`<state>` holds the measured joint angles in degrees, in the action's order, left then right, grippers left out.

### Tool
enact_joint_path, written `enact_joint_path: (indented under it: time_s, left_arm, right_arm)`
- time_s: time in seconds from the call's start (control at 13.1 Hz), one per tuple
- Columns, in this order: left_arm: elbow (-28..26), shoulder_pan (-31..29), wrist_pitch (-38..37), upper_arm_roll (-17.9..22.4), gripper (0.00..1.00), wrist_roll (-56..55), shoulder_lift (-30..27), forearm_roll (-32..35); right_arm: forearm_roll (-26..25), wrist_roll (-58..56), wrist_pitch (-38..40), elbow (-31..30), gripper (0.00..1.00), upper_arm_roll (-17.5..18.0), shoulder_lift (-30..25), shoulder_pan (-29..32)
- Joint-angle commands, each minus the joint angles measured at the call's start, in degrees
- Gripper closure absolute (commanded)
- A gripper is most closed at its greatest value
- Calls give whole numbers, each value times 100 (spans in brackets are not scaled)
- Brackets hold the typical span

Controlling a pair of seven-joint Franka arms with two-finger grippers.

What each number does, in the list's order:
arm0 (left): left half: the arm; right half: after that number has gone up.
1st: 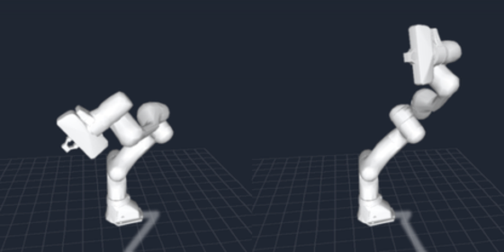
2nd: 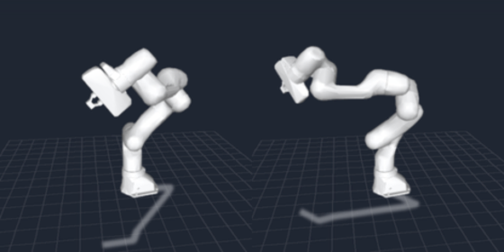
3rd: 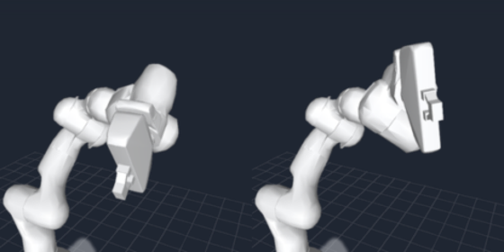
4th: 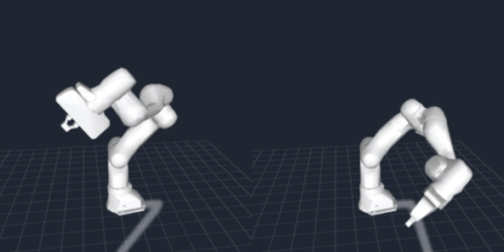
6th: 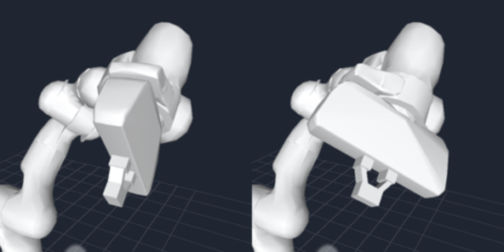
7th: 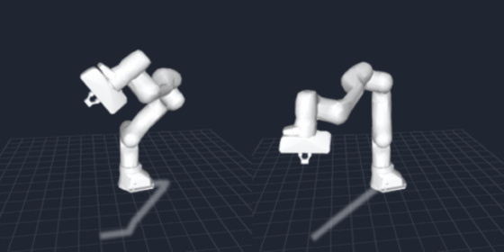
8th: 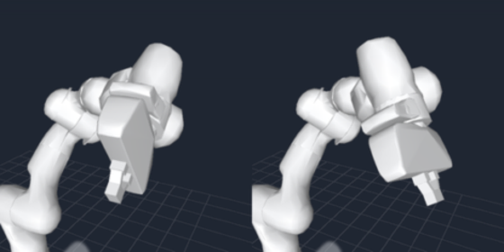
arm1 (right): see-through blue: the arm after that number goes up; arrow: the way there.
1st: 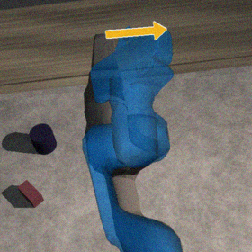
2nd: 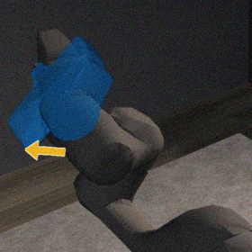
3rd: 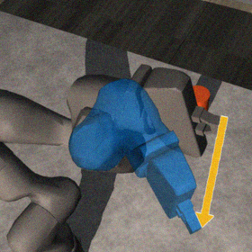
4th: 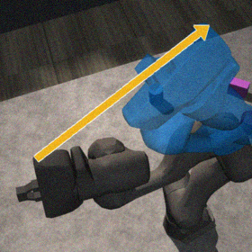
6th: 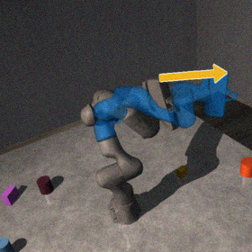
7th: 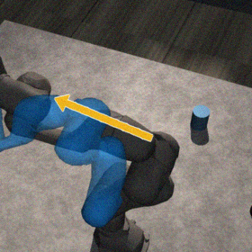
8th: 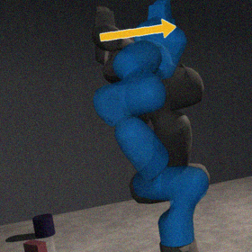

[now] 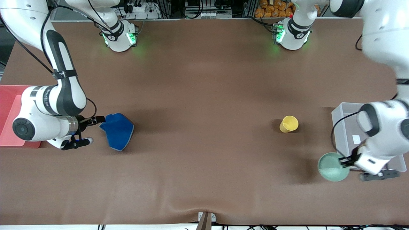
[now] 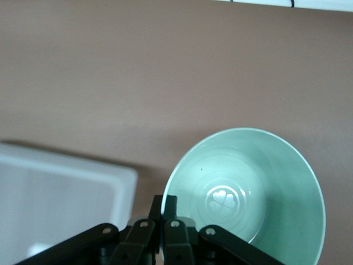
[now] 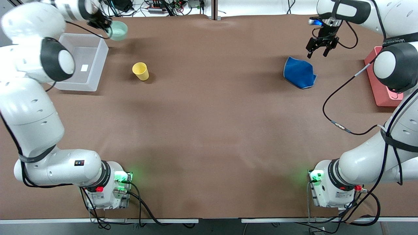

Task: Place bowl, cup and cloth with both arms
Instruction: 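Lift the bowl into the clear bin while the right gripper grasps the cloth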

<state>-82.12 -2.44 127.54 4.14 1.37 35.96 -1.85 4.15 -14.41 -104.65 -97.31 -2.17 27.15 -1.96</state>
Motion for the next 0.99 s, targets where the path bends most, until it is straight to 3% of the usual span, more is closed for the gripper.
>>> enact_joint_path:
  time_s: [0.0, 0.38, 0.91]
  left_arm:
    - [-225, -99, -912, 470, 100, 1166, -677, -359]
    - [-514, -142, -1048, 1457, 100, 3350, -547, -1184]
    - [-1841, -537, -196, 1493, 100, 4590, -748, -1599]
  right_arm:
    - [33, -158, -729, -805, 0, 15, -490, -5]
    - [33, -413, -1520, -1298, 0, 23, -570, 38]
    - [33, -694, -2391, -1843, 0, 32, -535, -32]
